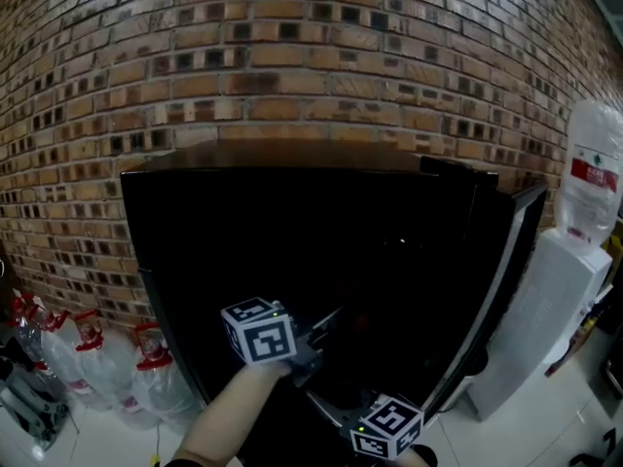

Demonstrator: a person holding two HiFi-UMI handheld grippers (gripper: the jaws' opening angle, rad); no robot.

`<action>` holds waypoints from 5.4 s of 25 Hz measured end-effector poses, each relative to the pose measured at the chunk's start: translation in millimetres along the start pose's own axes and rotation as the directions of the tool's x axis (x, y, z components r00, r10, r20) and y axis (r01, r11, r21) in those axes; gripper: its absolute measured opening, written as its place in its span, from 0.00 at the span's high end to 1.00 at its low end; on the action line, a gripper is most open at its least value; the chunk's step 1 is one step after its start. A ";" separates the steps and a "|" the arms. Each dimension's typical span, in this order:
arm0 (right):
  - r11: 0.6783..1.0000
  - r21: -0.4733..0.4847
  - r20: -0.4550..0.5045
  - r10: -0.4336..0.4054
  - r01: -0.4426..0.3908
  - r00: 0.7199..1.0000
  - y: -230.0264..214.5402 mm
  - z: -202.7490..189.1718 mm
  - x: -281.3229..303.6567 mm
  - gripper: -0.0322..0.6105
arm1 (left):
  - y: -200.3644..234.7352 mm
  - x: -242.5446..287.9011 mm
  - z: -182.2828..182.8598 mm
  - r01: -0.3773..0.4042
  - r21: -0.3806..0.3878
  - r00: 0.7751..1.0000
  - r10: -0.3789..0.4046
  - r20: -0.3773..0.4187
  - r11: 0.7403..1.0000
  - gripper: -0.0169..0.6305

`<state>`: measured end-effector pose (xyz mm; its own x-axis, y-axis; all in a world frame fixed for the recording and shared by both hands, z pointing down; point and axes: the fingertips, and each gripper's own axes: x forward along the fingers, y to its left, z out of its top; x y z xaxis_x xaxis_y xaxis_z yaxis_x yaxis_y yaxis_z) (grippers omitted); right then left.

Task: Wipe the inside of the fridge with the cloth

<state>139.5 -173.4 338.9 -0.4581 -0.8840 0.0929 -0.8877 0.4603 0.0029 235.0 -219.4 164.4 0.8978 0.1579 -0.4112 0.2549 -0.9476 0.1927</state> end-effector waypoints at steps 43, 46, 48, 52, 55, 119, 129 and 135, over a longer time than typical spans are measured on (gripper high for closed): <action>0.998 -0.013 0.010 0.061 -0.061 0.998 -0.7 -2.1 -8.6 0.88 | 98.6 71.9 11.3 -0.264 0.234 0.955 0.288 -0.070 0.936 0.88; 0.998 0.002 0.012 0.066 -0.066 0.998 -1.9 -4.6 -2.5 0.88 | 119.3 73.9 14.5 -0.262 0.198 0.959 0.277 -0.052 0.945 0.88; 0.998 0.014 0.006 0.063 -0.063 0.998 -3.1 -8.2 0.0 0.88 | 136.1 73.6 13.2 -0.277 0.160 0.956 0.288 -0.050 0.947 0.88; 0.998 0.020 0.000 0.062 -0.062 0.998 -4.2 -10.6 -0.6 0.88 | 159.3 78.5 9.0 -0.319 0.143 0.944 0.328 -0.042 0.937 0.88; 0.997 0.029 -0.006 0.071 -0.071 0.997 -3.8 -13.0 -0.4 0.88 | 167.4 78.8 9.2 -0.357 0.165 0.930 0.366 -0.022 0.919 0.89; 0.992 0.122 -0.012 0.023 -0.022 1.000 3.6 -46.5 -36.3 0.88 | 60.0 19.4 -96.9 -0.066 0.206 0.993 0.085 -0.086 0.976 0.89; 0.993 0.117 -0.025 0.023 -0.020 0.999 0.0 -48.2 -33.7 0.88 | 117.5 25.4 -101.0 -0.196 0.232 0.973 0.218 -0.071 0.953 0.89; 0.993 0.117 -0.033 0.018 -0.014 0.999 -2.0 -50.2 -33.9 0.88 | 151.0 30.5 -100.3 -0.267 0.245 0.955 0.290 -0.059 0.932 0.89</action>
<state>159.0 -140.2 385.7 -0.4727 -0.8723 0.1255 -0.8802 0.4604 -0.1149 336.9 -329.8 270.3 0.9527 -0.1071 -0.2845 -0.0906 -0.9934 0.0708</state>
